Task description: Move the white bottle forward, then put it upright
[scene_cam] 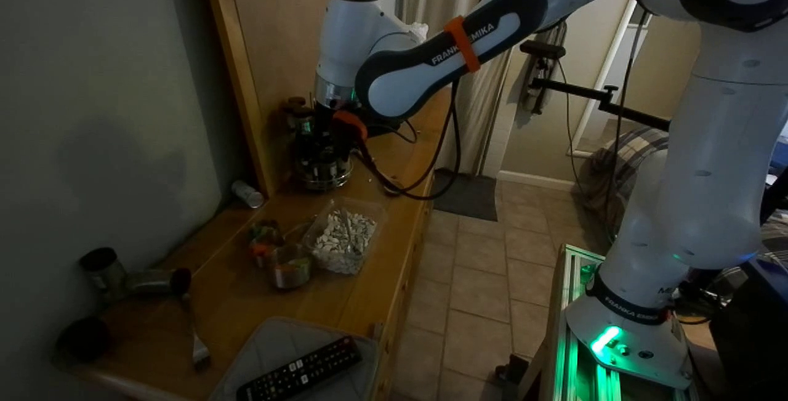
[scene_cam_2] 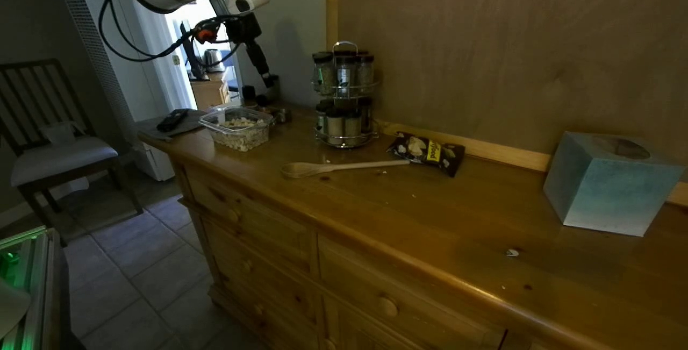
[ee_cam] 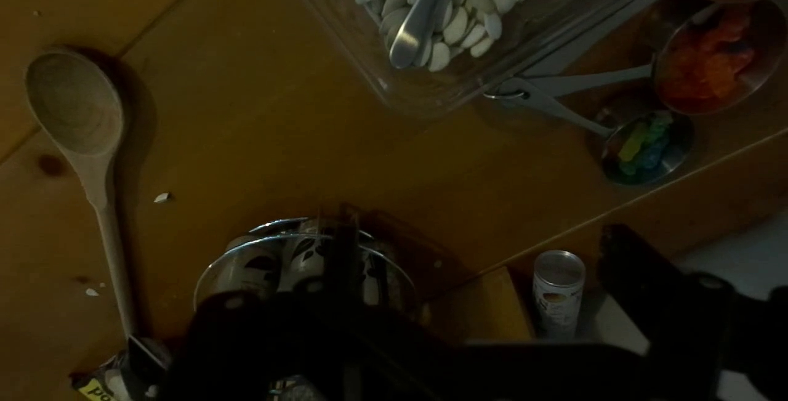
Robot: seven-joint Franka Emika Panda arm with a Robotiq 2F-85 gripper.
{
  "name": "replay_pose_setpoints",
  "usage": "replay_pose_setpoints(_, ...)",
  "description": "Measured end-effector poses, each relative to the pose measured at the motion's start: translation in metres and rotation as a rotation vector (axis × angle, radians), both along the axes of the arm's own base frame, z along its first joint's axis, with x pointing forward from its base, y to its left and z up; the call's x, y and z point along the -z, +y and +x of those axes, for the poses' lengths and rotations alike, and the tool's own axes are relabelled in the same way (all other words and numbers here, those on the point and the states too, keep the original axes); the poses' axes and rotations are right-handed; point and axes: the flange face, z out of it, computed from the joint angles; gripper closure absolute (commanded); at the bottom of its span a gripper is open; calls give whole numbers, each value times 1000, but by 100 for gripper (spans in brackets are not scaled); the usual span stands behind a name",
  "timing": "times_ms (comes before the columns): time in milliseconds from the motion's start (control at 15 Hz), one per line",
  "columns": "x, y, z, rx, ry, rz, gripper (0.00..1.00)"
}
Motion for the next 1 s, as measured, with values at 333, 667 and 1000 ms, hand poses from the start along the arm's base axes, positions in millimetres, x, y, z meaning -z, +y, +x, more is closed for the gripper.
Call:
replay_pose_setpoints(333,0,0,0,0,0,-1,0)
replay_pose_setpoints(667,3,35,17,-40,10,2,0)
replay_pose_setpoints(1000,21,52,58,-1,39,-34,0)
